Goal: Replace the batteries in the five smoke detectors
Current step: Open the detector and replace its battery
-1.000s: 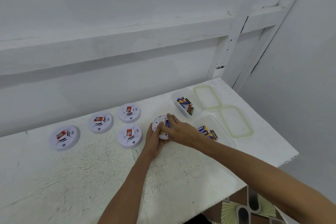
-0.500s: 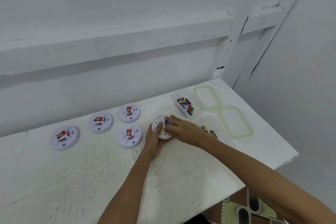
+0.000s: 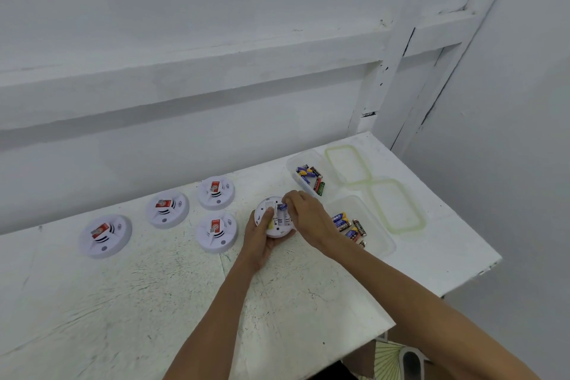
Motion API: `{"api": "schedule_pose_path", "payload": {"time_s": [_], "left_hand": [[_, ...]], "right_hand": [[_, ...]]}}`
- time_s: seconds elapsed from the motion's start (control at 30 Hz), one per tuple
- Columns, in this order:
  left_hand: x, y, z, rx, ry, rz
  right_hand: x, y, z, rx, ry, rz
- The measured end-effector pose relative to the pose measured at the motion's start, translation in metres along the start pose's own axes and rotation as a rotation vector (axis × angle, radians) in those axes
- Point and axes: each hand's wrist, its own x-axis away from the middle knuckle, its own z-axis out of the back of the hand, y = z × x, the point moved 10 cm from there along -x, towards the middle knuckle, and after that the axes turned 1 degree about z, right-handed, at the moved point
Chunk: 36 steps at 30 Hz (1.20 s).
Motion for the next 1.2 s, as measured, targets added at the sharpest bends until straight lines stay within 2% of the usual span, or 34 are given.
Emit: {"api": "schedule_pose_path", "payload": {"time_s": [0.17,0.37,0.53,0.67,0.93,1.2], "left_hand": [[-0.003,-0.002,0.003,-0.04,0.026,0.003],[-0.003,-0.004,0.006,-0.038,0.068,0.004],[-0.001,-0.005,0.01,-0.047,0.091,-0.008],[-0.002,-0.005,0.011,-0.05,0.086,-0.023],[0.0,-0.006,0.011,-0.048,0.084,-0.026],[0.002,-0.004,0.01,-0.051,0.086,-0.029]], "right_hand": [[0.0,0.01,0.007,-0.14,-0.008,-0.102],[0.023,0.06,0.054,-0.325,0.248,-0.388],[0.055,0.104,0.079,-0.231,0.279,-0.533],[0.076,0.131,0.07,-0.064,0.144,-0.652],[0.083,0.141,0.048,0.124,-0.051,-0.716],[0.051,0.127,0.067,0.148,0.045,-0.622]]}}
